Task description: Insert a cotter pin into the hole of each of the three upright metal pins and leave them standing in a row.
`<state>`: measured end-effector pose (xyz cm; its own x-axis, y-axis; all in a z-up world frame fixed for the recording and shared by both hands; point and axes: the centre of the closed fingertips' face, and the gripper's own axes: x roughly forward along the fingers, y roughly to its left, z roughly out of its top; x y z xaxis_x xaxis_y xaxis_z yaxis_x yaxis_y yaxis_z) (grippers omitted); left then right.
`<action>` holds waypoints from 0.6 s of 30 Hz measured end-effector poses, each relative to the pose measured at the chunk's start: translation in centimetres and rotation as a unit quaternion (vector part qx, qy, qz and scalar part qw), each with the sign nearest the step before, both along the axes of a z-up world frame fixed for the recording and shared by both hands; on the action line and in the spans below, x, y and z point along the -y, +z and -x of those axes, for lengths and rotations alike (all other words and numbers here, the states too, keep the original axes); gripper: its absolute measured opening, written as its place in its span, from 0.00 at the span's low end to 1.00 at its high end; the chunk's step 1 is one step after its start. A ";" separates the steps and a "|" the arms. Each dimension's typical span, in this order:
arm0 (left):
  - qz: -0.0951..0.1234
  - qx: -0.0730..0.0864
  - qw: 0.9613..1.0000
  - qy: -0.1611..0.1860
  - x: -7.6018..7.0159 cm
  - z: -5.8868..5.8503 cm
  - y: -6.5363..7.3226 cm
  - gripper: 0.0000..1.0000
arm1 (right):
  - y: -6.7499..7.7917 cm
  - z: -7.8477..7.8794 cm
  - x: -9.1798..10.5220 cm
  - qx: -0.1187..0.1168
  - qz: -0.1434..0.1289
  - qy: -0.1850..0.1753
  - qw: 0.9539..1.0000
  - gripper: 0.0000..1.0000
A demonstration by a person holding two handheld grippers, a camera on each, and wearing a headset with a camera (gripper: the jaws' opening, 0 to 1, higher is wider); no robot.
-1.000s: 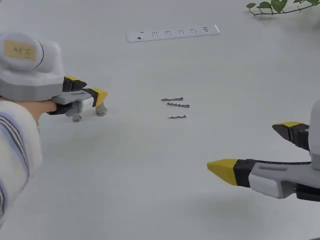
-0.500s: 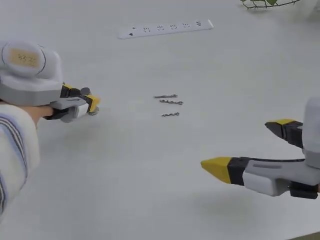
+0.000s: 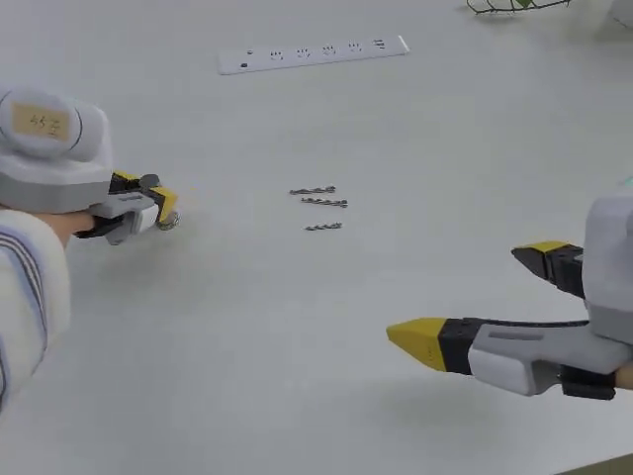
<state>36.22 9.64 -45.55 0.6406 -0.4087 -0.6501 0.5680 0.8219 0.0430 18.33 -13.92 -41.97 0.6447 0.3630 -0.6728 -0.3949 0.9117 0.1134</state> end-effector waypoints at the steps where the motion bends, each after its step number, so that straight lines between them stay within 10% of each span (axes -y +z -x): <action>1: 0.002 -0.001 1.000 0.001 0.0 0.0 0.0 0.11 | 0.0 0.0 0.0 0.000 -0.001 0.000 1.000 0.87; 15: 0.004 0.013 1.000 -0.014 0.3 0.8 0.3 0.09 | 0.3 0.1 0.0 0.003 0.001 0.000 1.000 0.87; 18: 0.043 0.011 0.999 -0.002 0.7 1.2 1.1 0.09 | 0.4 0.1 -0.1 0.004 0.001 0.000 1.000 0.87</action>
<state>35.05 8.94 -44.47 0.6525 -0.4650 -0.5984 0.5709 0.8209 -0.0154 18.18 -13.81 -41.53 0.6502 0.3616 -0.6682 -0.3958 0.9119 0.1083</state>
